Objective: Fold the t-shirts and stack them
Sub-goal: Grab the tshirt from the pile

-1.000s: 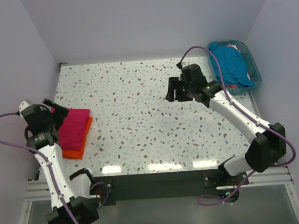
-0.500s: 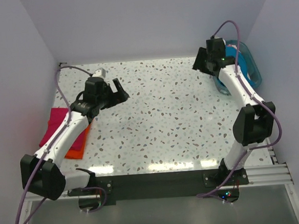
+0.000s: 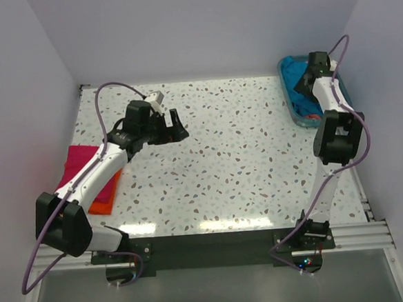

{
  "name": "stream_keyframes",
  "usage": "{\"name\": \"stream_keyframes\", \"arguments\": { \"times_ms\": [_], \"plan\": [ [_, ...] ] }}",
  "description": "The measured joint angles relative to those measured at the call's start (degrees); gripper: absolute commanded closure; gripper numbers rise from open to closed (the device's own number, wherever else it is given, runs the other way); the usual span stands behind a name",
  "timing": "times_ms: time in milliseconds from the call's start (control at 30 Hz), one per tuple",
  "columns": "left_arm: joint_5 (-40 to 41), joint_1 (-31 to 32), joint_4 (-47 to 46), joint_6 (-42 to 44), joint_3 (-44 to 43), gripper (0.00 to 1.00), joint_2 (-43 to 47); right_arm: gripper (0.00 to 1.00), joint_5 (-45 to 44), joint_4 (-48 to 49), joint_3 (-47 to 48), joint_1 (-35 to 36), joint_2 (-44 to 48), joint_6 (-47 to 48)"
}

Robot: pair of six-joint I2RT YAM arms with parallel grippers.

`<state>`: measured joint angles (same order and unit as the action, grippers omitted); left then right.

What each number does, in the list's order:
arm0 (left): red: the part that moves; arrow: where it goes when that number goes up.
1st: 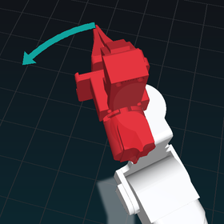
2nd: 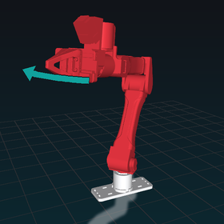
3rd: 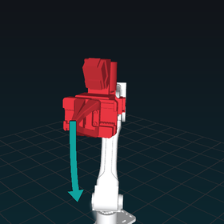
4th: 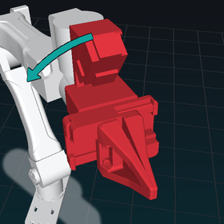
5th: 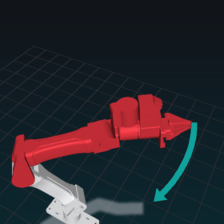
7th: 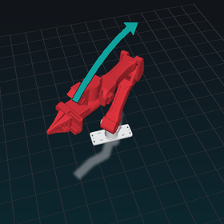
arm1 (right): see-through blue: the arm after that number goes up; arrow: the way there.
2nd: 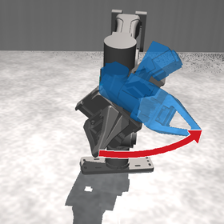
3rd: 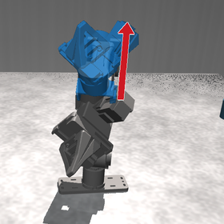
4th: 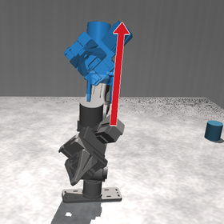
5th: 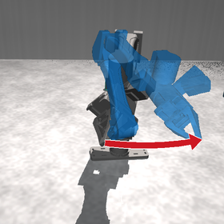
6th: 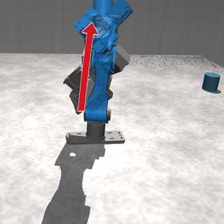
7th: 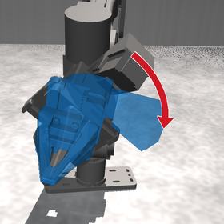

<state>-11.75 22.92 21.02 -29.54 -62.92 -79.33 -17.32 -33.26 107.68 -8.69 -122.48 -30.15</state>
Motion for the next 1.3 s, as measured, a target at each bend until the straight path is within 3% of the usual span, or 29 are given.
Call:
{"name": "stream_keyframes", "arguments": {
  "times_ms": [200, 267, 300, 500, 700, 1300],
  "plan": [
    [-3.1, 0.0, -0.1, 1.3, 0.0, 0.00, -1.8, 0.41, 0.4, -0.2, 7.3, -1.8, -9.3, -1.3],
    [-3.6, 0.0, 0.0, 1.7, 0.0, 0.00, -2.5, 0.53, 0.3, -0.1, 7.5, -1.7, -10.3, -1.5],
    [-3.8, 0.0, 0.0, 1.7, 0.0, 0.00, -2.8, 0.66, 0.3, -0.1, 7.5, -1.7, -10.4, -1.7],
    [-4.7, 0.0, 0.0, 1.9, 0.0, 0.00, -3.3, 1.00, 0.2, 1.8, 5.6, -1.7, -9.5, -2.8],
    [-5.6, 0.0, -0.3, 2.1, 0.0, 0.01, -3.4, 1.00, 0.2, 1.6, 5.3, -1.6, -6.6, -2.8],
    [-5.8, 0.0, -0.8, 2.1, 0.0, 0.02, -3.3, 1.00, 0.5, 2.6, 7.1, 2.1, 13.9, 2.4]
  ]
}}
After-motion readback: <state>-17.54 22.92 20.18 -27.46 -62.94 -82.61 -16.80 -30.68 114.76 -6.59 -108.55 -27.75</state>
